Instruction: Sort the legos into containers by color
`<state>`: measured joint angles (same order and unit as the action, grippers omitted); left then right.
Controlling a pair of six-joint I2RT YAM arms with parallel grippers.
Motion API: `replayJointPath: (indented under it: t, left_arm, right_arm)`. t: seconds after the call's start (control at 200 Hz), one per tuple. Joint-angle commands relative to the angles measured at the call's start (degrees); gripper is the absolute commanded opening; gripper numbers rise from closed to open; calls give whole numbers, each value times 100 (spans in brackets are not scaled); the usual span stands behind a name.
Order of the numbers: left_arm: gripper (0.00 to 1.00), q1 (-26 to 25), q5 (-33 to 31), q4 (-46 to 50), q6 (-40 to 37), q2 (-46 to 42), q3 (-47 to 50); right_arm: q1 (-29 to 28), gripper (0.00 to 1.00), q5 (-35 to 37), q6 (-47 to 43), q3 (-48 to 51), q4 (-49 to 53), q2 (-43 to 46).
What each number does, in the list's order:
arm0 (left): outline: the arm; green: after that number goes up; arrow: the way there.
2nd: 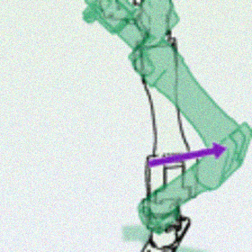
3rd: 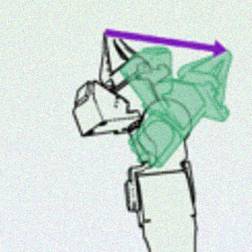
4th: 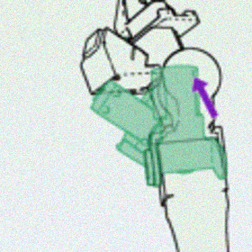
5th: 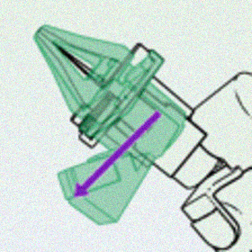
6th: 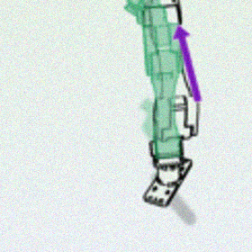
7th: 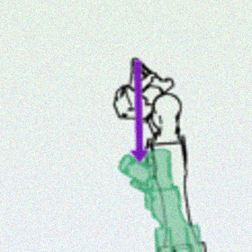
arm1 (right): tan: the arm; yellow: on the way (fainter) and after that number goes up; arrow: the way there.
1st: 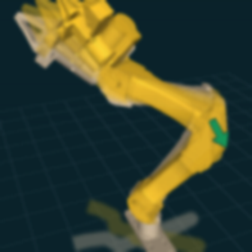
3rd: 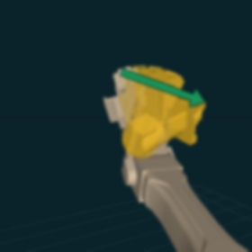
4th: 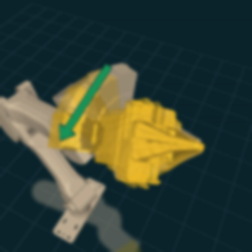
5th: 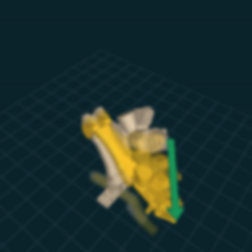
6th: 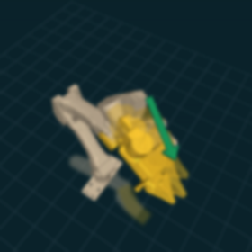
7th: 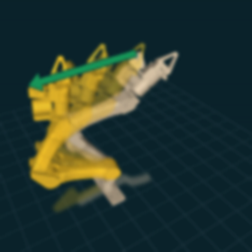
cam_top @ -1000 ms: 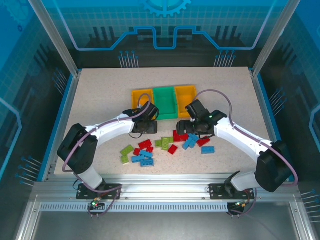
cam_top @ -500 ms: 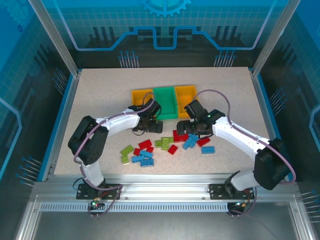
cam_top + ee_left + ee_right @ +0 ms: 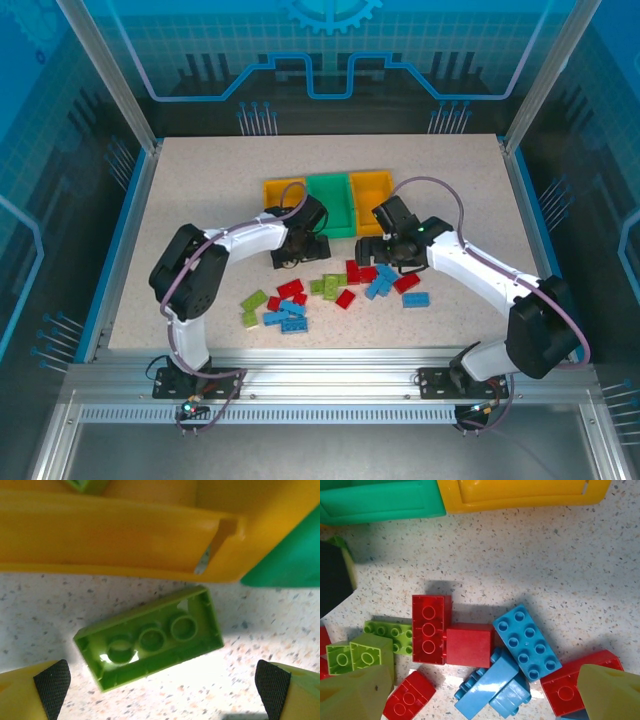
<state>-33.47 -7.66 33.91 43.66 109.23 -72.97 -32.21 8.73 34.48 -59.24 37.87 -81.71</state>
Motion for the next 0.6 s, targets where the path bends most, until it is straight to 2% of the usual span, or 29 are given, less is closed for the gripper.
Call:
replayJointPath:
  t: [0.0, 0.14, 0.305, 0.455, 0.595]
  left_arm:
    - [99, 14, -124, 391, 378, 295, -372]
    - [99, 10, -242, 604, 439, 543, -477]
    - [88, 18, -346, 658, 409, 669, -445]
    - [74, 19, -398, 671, 330, 713, -463]
    - [56, 23, -389, 549, 334, 643, -332]
  right_arm:
    - [133, 97, -152, -88, 122, -133, 150]
    - [355, 98, -321, -159, 279, -264, 295]
    - [531, 97, -472, -263, 395, -292, 451]
    - [493, 96, -486, -318, 435, -190, 506]
    - [168, 95, -337, -212, 416, -5, 520]
